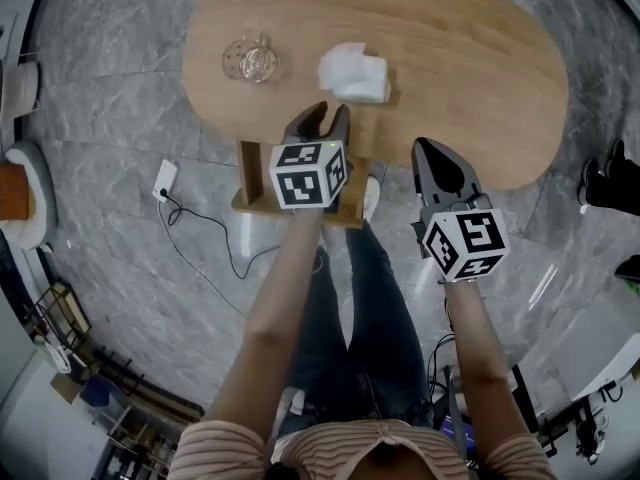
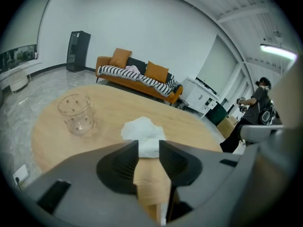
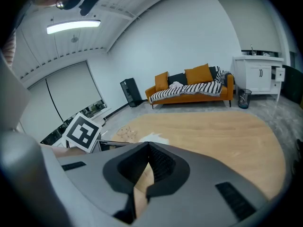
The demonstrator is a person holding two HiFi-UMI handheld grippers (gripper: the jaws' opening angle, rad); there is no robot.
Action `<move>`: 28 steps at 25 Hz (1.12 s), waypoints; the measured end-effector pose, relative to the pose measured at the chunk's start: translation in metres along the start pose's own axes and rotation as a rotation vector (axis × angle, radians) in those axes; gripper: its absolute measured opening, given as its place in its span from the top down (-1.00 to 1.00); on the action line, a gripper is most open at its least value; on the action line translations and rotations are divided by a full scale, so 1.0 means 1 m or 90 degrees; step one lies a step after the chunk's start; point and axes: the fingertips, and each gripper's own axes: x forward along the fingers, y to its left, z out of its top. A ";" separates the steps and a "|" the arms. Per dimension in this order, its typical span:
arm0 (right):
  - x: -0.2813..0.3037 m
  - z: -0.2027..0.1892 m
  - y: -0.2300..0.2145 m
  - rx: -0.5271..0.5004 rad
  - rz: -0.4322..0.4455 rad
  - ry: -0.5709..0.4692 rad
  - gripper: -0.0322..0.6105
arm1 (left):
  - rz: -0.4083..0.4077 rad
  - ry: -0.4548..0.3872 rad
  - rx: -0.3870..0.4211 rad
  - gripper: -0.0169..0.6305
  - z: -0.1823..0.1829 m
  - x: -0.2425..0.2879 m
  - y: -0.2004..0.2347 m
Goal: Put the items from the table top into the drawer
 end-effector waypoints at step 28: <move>0.059 -0.055 -0.014 0.016 0.026 0.055 0.88 | 0.034 0.002 -0.020 0.75 -0.008 0.079 0.030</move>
